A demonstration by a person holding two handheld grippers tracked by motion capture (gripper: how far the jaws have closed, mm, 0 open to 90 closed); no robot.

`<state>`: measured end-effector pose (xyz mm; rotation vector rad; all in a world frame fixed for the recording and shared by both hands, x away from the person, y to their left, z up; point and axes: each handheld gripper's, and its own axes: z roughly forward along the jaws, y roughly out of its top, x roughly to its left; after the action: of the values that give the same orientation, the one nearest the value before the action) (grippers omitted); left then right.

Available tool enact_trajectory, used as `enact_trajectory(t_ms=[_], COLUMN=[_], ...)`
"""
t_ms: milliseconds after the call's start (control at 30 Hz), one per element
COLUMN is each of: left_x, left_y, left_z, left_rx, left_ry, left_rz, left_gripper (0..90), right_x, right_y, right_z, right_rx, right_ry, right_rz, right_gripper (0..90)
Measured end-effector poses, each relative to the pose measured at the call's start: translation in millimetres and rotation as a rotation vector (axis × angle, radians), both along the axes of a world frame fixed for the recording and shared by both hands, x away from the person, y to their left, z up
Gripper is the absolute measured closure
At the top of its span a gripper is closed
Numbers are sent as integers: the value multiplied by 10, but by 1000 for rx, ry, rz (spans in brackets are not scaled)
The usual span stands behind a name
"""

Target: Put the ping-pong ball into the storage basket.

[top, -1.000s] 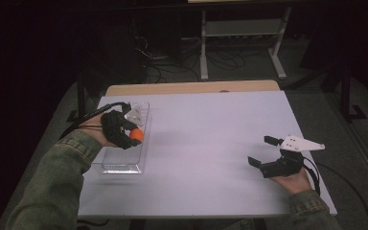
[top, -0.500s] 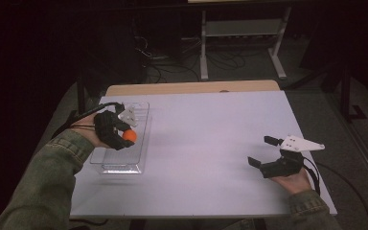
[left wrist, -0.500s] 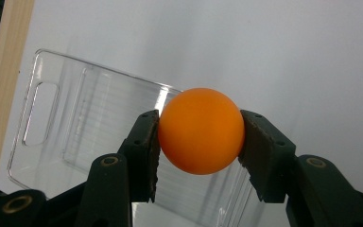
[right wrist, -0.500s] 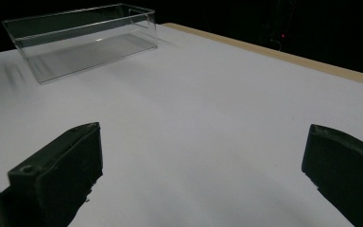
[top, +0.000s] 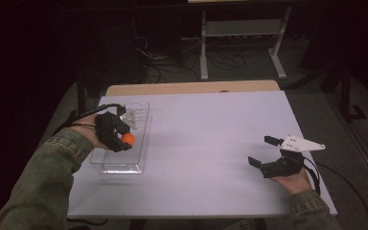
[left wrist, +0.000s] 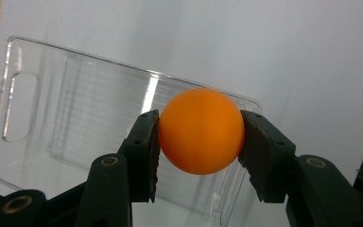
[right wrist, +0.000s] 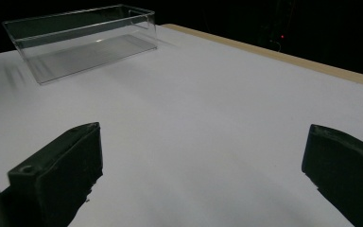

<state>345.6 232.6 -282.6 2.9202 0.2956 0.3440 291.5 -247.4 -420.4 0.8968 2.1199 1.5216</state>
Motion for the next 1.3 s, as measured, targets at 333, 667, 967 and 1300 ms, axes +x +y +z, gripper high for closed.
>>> enact_trajectory(t_ms=[333, 667, 967, 1300], left_x=[48, 92, 107, 115], left_y=[-46, -60, -48, -51], left_z=[-80, -167, -236, -316], left_rx=[46, 51, 48, 46], left_ry=[35, 38, 49, 51], left_rz=[-15, -17, -10, -18], left_gripper=[503, 500, 500, 500], right_x=[-1, -9, -12, -15], right_y=[10, -10, -16, -18], right_z=[-8, -1, 3, 4], right_rx=[-6, -2, 0, 1], right_ry=[1, 0, -5, -7], right_rz=[8, 2, 0, -1], right_gripper=[0, 0, 0, 0])
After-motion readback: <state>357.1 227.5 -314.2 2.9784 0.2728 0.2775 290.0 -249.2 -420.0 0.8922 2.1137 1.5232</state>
